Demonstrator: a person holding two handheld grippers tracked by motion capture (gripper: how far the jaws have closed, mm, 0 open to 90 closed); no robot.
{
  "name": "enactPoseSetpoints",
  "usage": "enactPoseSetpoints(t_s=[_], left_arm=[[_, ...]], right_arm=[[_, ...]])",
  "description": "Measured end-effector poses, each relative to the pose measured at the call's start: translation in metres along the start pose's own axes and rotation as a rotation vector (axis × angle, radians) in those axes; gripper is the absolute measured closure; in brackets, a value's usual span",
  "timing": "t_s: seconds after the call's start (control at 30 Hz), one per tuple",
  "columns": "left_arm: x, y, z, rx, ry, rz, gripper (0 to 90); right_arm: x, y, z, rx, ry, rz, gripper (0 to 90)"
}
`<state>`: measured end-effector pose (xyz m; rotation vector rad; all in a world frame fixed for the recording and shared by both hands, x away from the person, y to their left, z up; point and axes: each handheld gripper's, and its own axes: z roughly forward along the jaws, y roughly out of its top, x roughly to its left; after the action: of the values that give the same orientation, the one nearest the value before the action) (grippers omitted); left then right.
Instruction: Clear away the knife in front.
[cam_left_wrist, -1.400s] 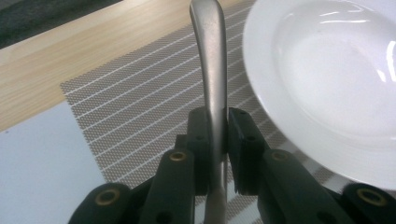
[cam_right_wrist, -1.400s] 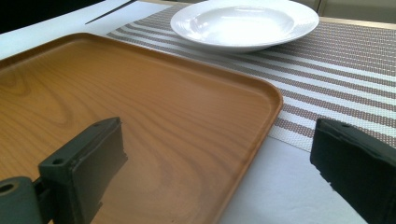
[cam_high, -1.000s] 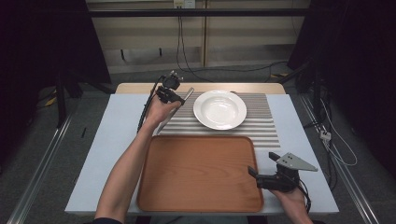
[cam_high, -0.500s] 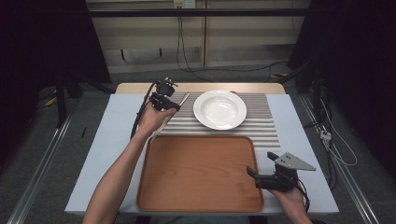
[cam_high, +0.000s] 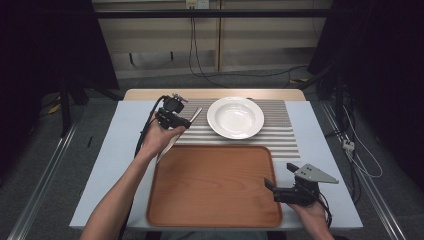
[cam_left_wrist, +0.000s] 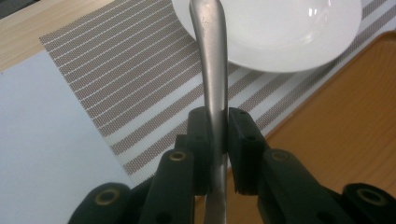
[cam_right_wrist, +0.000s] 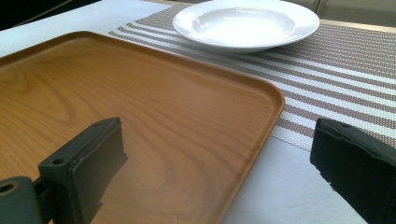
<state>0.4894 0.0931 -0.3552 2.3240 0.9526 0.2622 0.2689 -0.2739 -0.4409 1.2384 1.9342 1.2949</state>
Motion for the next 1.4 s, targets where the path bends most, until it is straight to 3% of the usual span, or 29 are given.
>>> enactPoseSetpoints(t_s=[0.17, 0.37, 0.47, 0.73, 0.93, 1.4], left_arm=[[-0.011, -0.008, -0.005, 0.011, -0.006, 0.03, 80.1], [-0.031, -0.017, -0.012, 0.0, 0.039, 0.051, 80.1], [-0.038, -0.021, -0.015, 0.01, 0.034, 0.058, 80.2], [-0.049, -0.037, -0.013, 0.055, 0.035, 0.044, 80.1], [-0.049, -0.051, -0.011, 0.071, -0.004, 0.03, 80.1], [-0.064, -0.077, 0.0, 0.141, -0.045, 0.021, 80.1]], right_arm=[[0.0, 0.0, 0.001, 0.002, -0.001, 0.001, 3.0], [0.001, 0.0, 0.002, 0.006, -0.001, -0.004, 3.0], [0.002, 0.0, 0.002, 0.006, 0.0, -0.004, 3.0], [0.002, 0.0, 0.002, 0.005, 0.001, -0.009, 3.0], [0.003, 0.0, 0.002, 0.005, 0.001, -0.006, 3.0], [0.005, 0.001, 0.004, 0.011, 0.008, -0.014, 3.0]])
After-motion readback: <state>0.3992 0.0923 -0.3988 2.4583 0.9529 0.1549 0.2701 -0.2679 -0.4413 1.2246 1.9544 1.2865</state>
